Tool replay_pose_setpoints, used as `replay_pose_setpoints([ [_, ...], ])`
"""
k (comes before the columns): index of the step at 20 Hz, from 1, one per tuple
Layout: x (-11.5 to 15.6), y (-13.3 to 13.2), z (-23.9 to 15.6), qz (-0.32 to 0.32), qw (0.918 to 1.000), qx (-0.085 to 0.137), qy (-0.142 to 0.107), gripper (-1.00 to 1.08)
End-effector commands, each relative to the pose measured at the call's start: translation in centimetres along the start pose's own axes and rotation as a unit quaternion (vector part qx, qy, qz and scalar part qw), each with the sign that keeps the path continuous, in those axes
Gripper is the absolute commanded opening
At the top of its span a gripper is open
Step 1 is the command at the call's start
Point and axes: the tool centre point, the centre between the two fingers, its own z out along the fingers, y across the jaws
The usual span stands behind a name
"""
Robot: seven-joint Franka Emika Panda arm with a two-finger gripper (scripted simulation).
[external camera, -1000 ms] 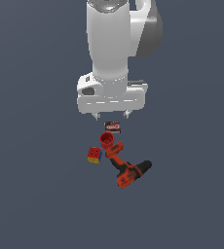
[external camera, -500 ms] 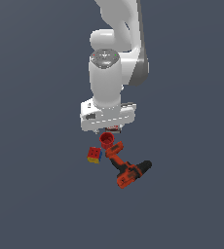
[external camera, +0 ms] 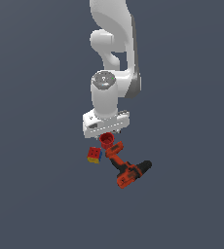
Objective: Pick up a designated object from a clutter of objects.
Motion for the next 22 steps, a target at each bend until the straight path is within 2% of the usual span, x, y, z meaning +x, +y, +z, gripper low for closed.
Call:
replay_pose_setpoints([
  [1, -0.5, 0.0, 1.0, -0.010, 1.0000, 0.000, -0.001, 1.00],
  [12, -0.9, -0.1, 2.2, -0.017, 0.9999, 0.000, -0.002, 1.00],
  [22, -1.0, -0.1, 6.2, -0.018, 0.9998, 0.000, -0.002, 1.00],
])
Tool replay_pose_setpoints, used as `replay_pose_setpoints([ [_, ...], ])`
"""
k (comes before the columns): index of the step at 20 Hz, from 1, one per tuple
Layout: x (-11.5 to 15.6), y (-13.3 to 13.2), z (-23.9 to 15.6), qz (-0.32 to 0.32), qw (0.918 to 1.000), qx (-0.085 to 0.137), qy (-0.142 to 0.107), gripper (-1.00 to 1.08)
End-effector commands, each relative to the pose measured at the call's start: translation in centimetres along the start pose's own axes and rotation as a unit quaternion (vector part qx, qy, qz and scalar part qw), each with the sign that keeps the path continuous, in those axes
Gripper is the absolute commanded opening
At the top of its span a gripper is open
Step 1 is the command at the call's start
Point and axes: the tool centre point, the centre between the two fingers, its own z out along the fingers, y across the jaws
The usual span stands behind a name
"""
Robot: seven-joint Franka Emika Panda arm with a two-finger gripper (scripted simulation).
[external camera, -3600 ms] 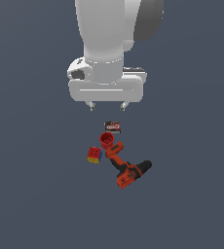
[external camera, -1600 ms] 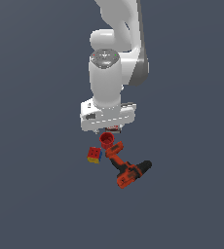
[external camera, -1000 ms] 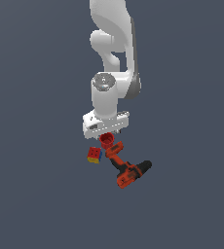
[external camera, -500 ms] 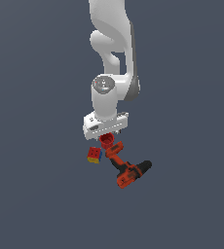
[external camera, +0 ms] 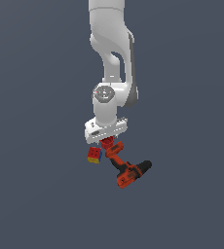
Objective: Pick up a designated object from a clutter of objects.
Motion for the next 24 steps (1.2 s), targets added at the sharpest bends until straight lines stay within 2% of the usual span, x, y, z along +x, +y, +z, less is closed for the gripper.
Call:
replay_pose_setpoints([
  [1, 0.0, 0.0, 0.8, 0.000, 1.0000, 0.000, 0.000, 1.00],
  [5, 0.0, 0.0, 1.2, 0.000, 1.0000, 0.000, 0.000, 1.00],
  [6, 0.0, 0.0, 1.2, 0.000, 1.0000, 0.000, 0.000, -1.00],
  [18, 0.1, 0.1, 1.0, 0.000, 1.0000, -0.001, 0.001, -1.00],
  [24, 0.7, 0.0, -0.5, 0.000, 1.0000, -0.001, 0.001, -1.00],
])
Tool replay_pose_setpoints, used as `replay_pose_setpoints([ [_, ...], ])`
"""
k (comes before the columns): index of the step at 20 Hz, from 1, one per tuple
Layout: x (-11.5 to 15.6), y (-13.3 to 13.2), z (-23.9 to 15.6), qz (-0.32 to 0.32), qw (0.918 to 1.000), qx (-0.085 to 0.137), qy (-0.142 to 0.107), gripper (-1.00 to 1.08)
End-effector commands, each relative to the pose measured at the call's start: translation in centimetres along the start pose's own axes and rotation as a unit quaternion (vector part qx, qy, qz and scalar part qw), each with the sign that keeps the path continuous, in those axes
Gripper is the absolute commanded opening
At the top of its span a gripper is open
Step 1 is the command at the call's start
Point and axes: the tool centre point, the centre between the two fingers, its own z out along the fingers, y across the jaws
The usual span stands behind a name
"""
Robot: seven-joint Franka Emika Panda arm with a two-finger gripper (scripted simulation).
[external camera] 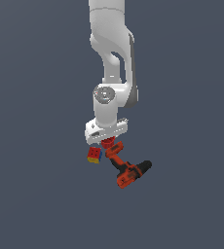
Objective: Pick up a designated object from a clutter of objects.
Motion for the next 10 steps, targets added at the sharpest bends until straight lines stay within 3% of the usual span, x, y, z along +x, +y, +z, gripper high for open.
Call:
replay_pose_setpoints([
  [1, 0.4, -0.1, -1.0, 0.000, 1.0000, -0.001, 0.001, -1.00],
  [10, 2.7, -0.5, -6.9, 0.000, 1.0000, -0.001, 0.001, -1.00],
])
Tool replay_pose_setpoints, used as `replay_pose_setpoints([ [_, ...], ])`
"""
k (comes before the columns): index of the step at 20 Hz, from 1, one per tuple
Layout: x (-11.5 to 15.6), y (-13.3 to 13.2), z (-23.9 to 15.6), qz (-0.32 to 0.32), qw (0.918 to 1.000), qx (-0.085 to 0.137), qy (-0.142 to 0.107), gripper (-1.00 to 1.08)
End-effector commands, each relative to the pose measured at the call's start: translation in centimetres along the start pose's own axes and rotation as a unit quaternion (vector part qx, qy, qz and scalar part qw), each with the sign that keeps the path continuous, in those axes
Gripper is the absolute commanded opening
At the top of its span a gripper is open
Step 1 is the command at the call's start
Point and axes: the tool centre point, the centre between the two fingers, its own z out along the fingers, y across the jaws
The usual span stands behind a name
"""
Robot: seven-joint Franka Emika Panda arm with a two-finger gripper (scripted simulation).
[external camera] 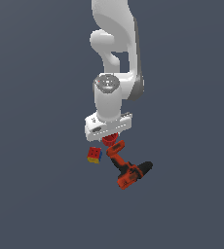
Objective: Pick up a designated object from a clutter of objects.
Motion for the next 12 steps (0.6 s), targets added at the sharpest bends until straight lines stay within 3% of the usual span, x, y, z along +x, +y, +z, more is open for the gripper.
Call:
replay_pose_setpoints([
  [1, 1.1, -0.2, -2.4, -0.001, 1.0000, -0.001, 0.003, -1.00],
  [12, 5.2, -1.1, -12.8, -0.001, 1.0000, -0.001, 0.002, -1.00],
])
